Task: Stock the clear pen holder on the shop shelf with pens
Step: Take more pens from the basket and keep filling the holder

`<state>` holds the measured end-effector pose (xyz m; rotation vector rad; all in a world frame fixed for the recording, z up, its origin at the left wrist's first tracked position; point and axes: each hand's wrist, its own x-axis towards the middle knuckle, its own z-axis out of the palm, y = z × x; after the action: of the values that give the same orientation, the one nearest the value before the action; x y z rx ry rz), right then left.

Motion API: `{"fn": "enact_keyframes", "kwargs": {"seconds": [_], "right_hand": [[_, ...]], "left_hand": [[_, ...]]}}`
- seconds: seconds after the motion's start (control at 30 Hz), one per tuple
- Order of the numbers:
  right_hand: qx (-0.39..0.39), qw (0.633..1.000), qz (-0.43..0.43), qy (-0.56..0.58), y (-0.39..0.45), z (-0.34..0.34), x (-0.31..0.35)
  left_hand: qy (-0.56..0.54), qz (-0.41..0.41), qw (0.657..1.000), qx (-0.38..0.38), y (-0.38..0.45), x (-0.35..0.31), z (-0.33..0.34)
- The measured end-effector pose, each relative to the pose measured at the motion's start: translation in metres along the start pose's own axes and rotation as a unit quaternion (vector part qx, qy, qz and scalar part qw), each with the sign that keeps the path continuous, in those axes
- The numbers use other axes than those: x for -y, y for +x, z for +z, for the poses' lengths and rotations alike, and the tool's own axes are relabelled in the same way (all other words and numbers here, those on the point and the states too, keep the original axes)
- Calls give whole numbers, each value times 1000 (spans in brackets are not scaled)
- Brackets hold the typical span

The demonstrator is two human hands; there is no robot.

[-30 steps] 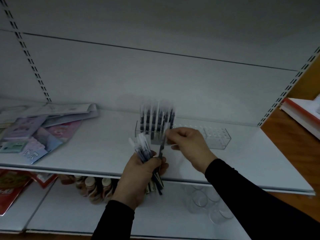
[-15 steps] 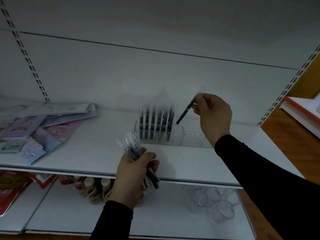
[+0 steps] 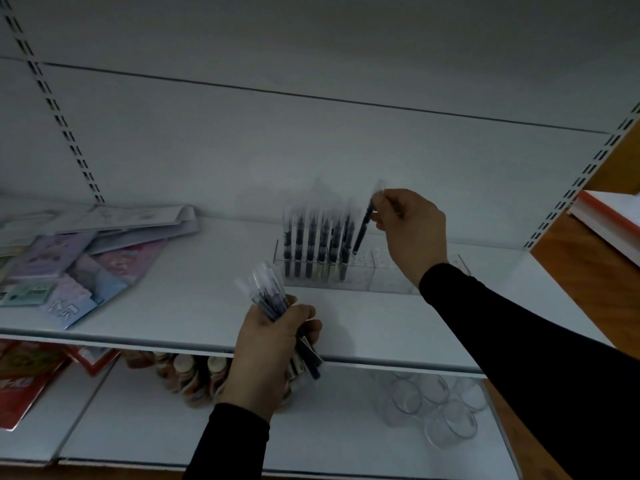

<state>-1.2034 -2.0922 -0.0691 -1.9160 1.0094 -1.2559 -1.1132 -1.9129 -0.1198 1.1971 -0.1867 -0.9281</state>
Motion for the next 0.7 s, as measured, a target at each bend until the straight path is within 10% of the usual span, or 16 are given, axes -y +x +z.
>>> {"fn": "enact_keyframes", "kwargs": {"seconds": [0.7], "right_hand": [[9,997,41,-58,-20,4,-12]], "left_hand": [[9,-12,1000,20,3,5,0]]}}
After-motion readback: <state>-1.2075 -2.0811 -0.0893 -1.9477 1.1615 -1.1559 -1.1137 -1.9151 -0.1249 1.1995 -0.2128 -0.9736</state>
